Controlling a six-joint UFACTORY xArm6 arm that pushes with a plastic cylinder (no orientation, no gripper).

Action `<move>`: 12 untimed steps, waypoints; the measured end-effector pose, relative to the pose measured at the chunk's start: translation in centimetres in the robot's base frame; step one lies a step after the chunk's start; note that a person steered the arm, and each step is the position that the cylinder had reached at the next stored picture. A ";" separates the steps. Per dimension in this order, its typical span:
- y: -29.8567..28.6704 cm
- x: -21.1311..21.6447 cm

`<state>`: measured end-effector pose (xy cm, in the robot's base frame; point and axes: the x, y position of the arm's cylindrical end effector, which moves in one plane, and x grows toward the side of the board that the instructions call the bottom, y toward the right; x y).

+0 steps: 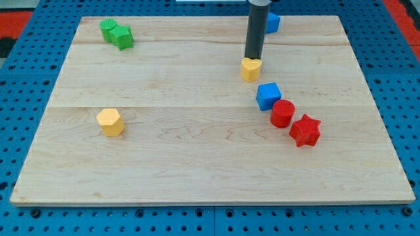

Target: Point your arm towards yellow hexagon

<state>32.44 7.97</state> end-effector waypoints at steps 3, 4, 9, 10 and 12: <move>-1.5 2.4; -6.6 2.7; -27.2 6.1; -29.8 7.7; -38.4 13.7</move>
<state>46.17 -30.43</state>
